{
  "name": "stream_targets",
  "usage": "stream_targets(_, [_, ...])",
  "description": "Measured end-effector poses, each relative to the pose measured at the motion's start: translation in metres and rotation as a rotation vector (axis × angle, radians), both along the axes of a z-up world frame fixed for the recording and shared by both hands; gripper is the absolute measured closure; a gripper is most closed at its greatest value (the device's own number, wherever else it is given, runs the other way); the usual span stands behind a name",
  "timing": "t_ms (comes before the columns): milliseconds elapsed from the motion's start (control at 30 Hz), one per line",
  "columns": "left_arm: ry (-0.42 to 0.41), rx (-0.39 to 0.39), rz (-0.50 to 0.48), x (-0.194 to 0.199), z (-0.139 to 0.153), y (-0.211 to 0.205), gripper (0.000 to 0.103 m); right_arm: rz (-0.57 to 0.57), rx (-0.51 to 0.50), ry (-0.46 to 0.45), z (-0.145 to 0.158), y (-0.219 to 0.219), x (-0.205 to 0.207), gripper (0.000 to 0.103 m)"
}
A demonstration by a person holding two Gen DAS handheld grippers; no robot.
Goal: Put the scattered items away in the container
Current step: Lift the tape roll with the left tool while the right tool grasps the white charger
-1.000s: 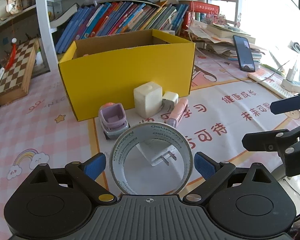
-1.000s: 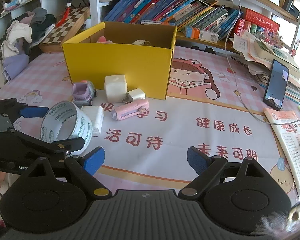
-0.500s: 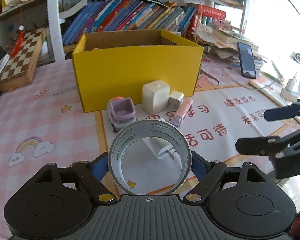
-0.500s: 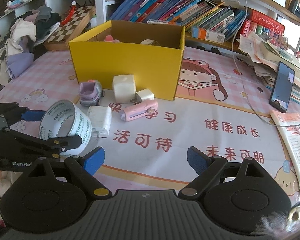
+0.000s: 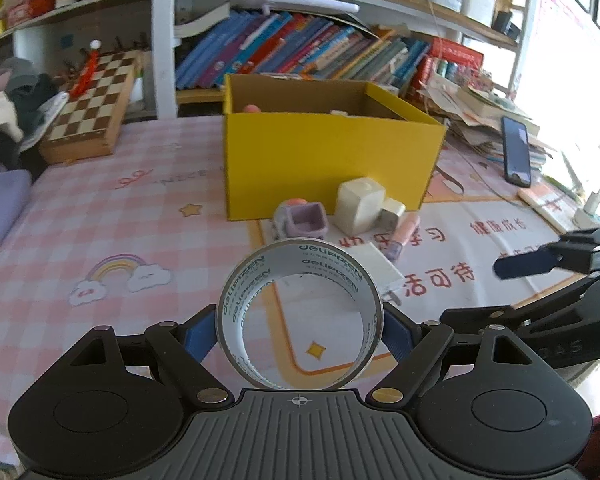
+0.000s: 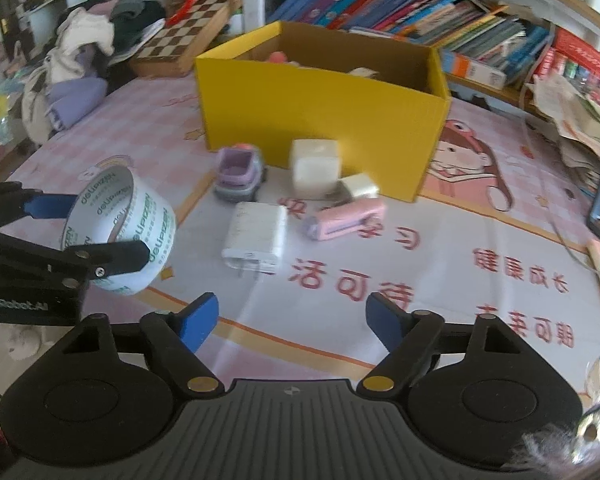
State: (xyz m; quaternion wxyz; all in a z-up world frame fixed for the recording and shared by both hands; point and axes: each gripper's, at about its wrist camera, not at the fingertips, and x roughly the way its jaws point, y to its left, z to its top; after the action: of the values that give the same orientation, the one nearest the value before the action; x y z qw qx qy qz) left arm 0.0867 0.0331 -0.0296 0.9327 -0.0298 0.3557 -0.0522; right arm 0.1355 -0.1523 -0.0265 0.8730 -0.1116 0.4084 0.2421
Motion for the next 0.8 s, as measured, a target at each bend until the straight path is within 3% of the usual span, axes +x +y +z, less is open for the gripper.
stream_targets(500, [-0.003,-0.005,0.043,-0.001,0.001,0.017,0.019,0.079,-0.010,0.072,-0.015,0.034,0.028,0.039])
stream_targets(800, [0.007,-0.003,0.073,0.002,0.001,0.023,0.018,0.086,0.014,0.133,-0.024,0.044,0.054,0.040])
